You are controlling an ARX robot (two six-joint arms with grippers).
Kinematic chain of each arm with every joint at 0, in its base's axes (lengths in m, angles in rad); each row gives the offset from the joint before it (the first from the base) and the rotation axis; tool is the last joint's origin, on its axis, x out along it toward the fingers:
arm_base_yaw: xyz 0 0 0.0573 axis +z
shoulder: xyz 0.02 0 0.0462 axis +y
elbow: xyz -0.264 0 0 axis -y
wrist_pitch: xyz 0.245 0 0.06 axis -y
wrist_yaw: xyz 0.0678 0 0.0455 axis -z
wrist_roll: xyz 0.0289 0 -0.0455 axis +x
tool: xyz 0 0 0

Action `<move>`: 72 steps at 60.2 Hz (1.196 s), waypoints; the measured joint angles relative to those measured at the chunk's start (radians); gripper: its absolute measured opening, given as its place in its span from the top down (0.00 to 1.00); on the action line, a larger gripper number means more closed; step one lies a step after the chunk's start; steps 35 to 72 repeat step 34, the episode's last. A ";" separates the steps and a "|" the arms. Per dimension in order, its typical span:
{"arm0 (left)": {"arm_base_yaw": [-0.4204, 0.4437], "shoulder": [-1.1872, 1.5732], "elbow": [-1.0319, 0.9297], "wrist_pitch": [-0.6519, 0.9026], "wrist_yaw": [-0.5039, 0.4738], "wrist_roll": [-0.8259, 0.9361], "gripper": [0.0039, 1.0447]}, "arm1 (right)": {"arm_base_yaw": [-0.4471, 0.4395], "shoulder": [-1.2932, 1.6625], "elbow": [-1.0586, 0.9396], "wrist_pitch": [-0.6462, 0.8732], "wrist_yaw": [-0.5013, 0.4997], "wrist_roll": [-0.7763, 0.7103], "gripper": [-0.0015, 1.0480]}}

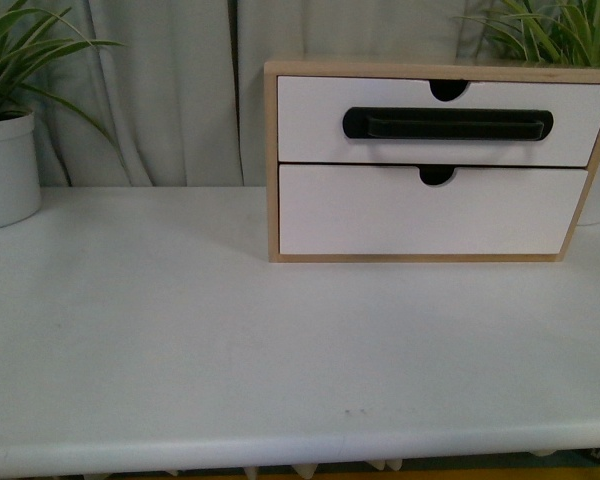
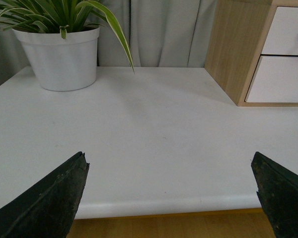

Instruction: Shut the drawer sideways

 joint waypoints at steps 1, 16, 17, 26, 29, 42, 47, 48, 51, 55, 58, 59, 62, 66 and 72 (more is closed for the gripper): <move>0.000 0.000 0.000 0.000 0.000 0.000 0.05 | 0.000 0.000 0.000 0.000 0.000 0.000 0.09; 0.000 0.000 0.000 0.000 0.000 0.000 0.06 | 0.000 0.000 0.000 0.000 0.000 0.002 0.09; 0.000 0.000 0.000 0.000 0.000 0.000 0.06 | 0.000 0.000 0.000 0.000 0.000 0.002 0.09; 0.000 0.000 0.000 0.000 0.000 0.000 0.06 | 0.000 0.000 0.000 0.000 0.000 0.002 0.09; 0.000 0.000 0.000 0.000 0.000 0.000 0.06 | 0.000 0.000 0.000 0.000 0.000 0.002 0.09; 0.000 0.000 0.000 0.000 0.000 0.000 0.06 | 0.000 0.000 0.000 0.000 0.000 0.002 0.09; 0.000 0.000 0.000 0.000 0.000 0.000 0.06 | 0.000 0.000 0.000 0.000 0.000 0.002 0.09; 0.000 0.000 0.000 0.000 0.000 0.000 0.06 | 0.000 0.000 0.000 0.000 0.000 0.002 0.09; 0.000 0.000 0.000 0.000 0.000 0.000 0.06 | 0.000 0.000 0.000 0.000 0.000 0.002 0.09; 0.000 0.000 0.000 0.000 0.000 0.000 0.06 | 0.000 0.000 0.000 0.000 0.000 0.002 0.09; 0.000 0.000 0.000 0.000 0.000 0.000 0.06 | 0.000 0.000 0.000 0.000 0.000 0.002 0.09; 0.000 0.000 0.000 0.000 0.000 0.000 0.06 | 0.000 0.000 0.000 0.000 0.000 0.002 0.09; 0.000 0.000 0.000 0.000 0.000 0.000 0.06 | 0.000 0.000 0.000 0.000 0.000 0.002 0.09; 0.000 0.000 0.000 0.000 0.000 0.000 0.06 | 0.000 0.000 0.000 0.000 0.000 0.002 0.09; 0.000 0.000 0.000 0.000 0.000 0.000 0.06 | 0.000 0.000 0.000 0.000 0.000 0.002 0.09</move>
